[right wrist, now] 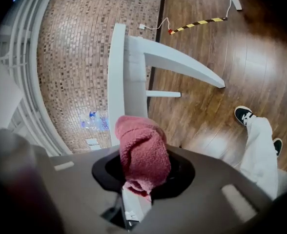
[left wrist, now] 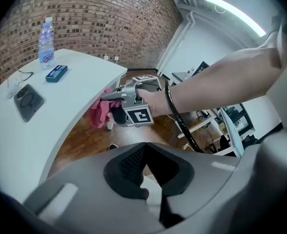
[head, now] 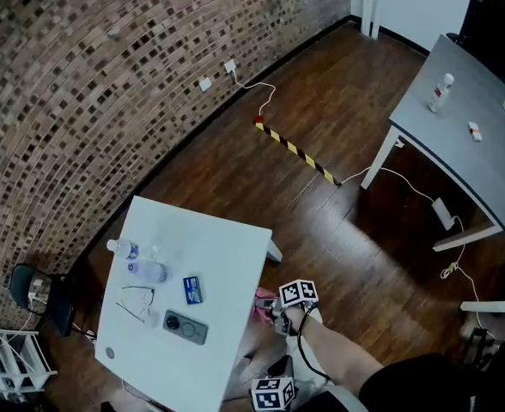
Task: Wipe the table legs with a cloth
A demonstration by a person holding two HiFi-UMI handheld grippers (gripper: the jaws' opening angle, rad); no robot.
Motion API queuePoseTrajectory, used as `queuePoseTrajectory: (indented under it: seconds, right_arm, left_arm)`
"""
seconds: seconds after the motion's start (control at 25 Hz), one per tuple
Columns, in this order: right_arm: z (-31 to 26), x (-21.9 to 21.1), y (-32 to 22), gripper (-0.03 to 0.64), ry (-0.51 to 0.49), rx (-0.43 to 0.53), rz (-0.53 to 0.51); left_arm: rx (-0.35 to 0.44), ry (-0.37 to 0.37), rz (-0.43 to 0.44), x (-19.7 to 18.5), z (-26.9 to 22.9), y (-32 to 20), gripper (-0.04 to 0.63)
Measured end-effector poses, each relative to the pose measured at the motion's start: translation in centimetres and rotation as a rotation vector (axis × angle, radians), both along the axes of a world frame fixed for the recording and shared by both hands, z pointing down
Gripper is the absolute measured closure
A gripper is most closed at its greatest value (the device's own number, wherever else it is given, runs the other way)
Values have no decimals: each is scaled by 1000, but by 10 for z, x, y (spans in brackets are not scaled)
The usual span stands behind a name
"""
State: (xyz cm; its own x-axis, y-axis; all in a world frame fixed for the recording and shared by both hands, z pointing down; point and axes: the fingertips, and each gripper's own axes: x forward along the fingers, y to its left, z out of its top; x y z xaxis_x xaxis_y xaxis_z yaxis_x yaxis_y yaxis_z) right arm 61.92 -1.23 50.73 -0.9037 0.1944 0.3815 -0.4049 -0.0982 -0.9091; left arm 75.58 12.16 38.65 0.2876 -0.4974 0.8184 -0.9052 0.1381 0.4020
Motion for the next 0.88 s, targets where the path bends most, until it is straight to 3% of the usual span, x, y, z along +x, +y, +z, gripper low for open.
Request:
queuePoseTrajectory:
  seconds: [0.16, 0.4, 0.64, 0.88]
  right_arm:
    - [-7, 10, -71, 529, 32, 30, 15]
    - [-23, 13, -181, 529, 52, 57, 179]
    - [8, 14, -201, 529, 34, -3, 205]
    - [16, -22, -200, 529, -79, -80, 242]
  left_arm:
    - [-10, -20, 59, -17, 8, -70, 598]
    - [-5, -72, 141, -66, -11, -159, 598]
    - [-49, -103, 196, -61, 17, -207, 598]
    - [-85, -110, 141, -75, 28, -230, 598]
